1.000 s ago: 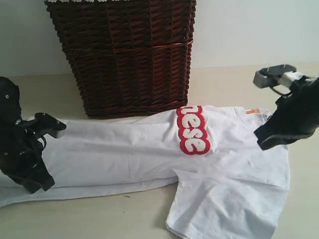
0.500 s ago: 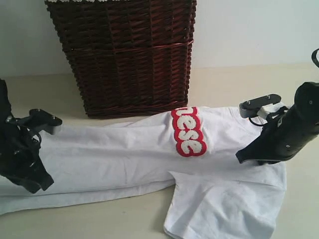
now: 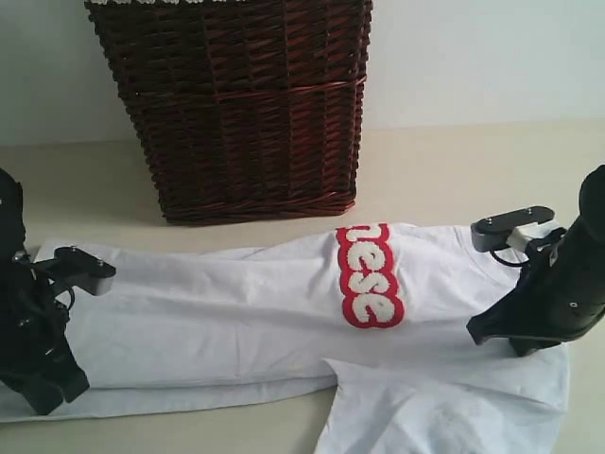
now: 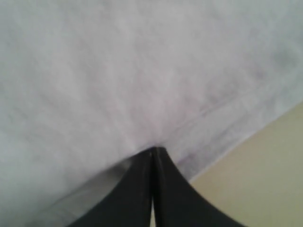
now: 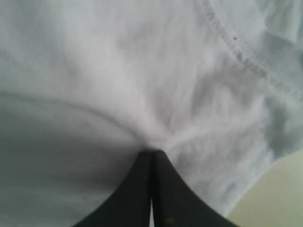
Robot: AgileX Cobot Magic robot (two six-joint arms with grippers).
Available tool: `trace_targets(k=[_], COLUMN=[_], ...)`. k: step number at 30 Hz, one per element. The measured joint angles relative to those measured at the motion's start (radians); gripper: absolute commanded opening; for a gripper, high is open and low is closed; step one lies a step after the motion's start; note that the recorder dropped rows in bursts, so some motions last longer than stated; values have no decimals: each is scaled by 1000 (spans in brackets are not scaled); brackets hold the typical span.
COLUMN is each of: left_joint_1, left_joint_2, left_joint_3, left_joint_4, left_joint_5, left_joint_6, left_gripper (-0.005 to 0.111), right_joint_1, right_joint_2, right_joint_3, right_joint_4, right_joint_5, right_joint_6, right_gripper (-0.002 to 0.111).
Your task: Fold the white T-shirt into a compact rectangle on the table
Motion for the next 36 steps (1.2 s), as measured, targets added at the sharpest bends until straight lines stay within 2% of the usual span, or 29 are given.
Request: trace_targets(k=[4, 6, 8, 11, 14, 18, 21, 26, 30, 36], left_joint_1=[0, 0, 0, 0, 0, 0, 0, 0, 0, 0], left_joint_2=[-44, -131, -215, -345, -423, -491, -531, -561, -561, -561], left_joint_3=[15, 15, 17, 17, 17, 17, 17, 17, 18, 29], left_joint_4=[15, 17, -26, -137, -232, -352, -418, -488, -497, -505], left_joint_5=[-41, -101, -167, -218, -229, -232, -232, -232, -251, -277], left_joint_6=[-23, -29, -29, 45, 106, 192, 243, 288, 299, 299], left_gripper=[0, 0, 7, 31, 43, 45, 45, 45, 45, 45], right_joint_1=[0, 0, 0, 0, 40, 180, 328, 521, 652, 804], right_joint_2=[-37, -105, -183, -323, -428, -504, -526, -520, -486, -390], right_joint_3=[8, 10, 6, 6, 6, 6, 6, 36, 77, 86], right_joint_4=[32, 171, 319, 491, 525, 519, 420, 132, 112, 112], right_joint_5=[29, 23, 21, 103, 204, 296, 346, 374, 369, 276], right_joint_6=[-26, -161, -325, -594, -706, -768, -696, -407, -329, -235], right_gripper=[0, 3, 16, 48, 49, 49, 52, 61, 68, 68])
